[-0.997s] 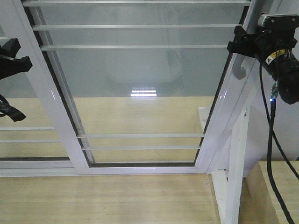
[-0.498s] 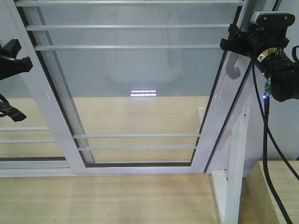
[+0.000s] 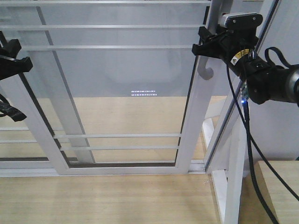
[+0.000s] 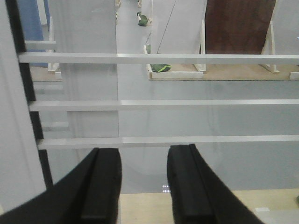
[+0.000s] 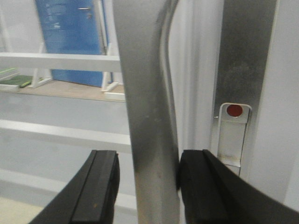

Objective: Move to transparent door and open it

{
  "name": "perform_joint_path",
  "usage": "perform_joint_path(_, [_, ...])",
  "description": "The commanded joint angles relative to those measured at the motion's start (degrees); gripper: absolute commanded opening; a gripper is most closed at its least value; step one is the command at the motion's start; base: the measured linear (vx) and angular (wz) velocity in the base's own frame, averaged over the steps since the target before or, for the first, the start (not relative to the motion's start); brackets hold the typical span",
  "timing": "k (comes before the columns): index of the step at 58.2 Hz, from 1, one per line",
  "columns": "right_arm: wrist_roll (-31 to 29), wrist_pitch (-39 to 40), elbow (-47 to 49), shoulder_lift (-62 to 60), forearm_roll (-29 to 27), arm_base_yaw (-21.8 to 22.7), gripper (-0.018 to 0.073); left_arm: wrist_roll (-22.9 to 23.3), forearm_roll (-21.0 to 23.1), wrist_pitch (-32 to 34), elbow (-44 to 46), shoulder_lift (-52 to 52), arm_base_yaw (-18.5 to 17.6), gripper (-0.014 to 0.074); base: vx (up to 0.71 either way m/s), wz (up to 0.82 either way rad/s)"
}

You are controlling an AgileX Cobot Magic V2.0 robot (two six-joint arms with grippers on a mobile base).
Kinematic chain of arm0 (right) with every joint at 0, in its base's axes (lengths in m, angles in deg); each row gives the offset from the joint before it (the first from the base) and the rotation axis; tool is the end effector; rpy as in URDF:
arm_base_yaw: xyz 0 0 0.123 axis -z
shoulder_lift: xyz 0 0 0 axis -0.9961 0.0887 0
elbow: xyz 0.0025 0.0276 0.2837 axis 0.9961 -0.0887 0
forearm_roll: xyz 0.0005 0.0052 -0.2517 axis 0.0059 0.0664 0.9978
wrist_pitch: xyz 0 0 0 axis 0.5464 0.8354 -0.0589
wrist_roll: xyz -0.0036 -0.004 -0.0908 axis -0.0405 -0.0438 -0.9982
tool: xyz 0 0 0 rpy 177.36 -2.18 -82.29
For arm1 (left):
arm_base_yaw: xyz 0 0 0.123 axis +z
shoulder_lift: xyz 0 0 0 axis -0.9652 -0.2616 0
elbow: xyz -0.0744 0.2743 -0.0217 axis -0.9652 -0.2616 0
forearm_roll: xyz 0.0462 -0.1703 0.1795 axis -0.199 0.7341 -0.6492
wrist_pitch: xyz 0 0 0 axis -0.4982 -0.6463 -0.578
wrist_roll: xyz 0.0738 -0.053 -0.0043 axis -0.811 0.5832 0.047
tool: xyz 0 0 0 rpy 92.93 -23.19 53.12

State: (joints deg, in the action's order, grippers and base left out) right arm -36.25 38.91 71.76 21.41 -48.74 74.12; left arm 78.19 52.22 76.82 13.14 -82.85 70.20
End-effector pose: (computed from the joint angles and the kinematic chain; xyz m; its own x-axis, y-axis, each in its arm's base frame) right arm 0.4064 0.0913 0.2157 -0.0673 0.0377 -0.9970 -0.3301 0.9422 0.0580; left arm 0.2619 -0.0197 0.2856 -0.1493 -0.0387 -0.9880 0.0564 0.9973 -0.0476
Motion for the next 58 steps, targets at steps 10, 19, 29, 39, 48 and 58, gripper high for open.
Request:
perform_joint_path(10, [-0.2, 6.6, 1.8, -3.0, 4.2, -1.9, 0.0349, 0.2, 0.1, 5.1, 2.2, 1.3, 0.0, 0.0386, 0.00, 0.00])
perform_joint_path(19, [-0.2, 6.3, 1.8, -3.0, 4.2, -1.8, 0.0343, 0.2, 0.1, 5.1, 2.2, 1.3, 0.0, 0.0386, 0.00, 0.00])
perform_joint_path(29, [-0.2, 1.3, 1.7, -4.3, 4.2, -1.7, 0.0342, 0.4, -4.6, 5.0, 2.2, 1.3, 0.0, 0.0386, 0.00, 0.00])
perform_joint_path(39, [-0.7, -3.0, 1.7, -6.2, 4.2, -1.7, 0.0342, 9.2, -15.6, 6.2, 2.2, -0.4, -1.7, 0.0386, 0.00, 0.00])
perform_joint_path(48, [-0.7, -2.9, 1.7, -6.3, 4.2, -1.7, 0.0342, 18.6, -25.6, 13.7, 2.5, -5.7, -4.7, 0.0386, 0.00, 0.00])
perform_joint_path(58, [-0.7, -3.1, 1.7, -6.3, 4.2, -1.7, 0.0342, 22.9, -26.5, 17.2, 7.2, -13.9, -7.3, 0.0386, 0.00, 0.00])
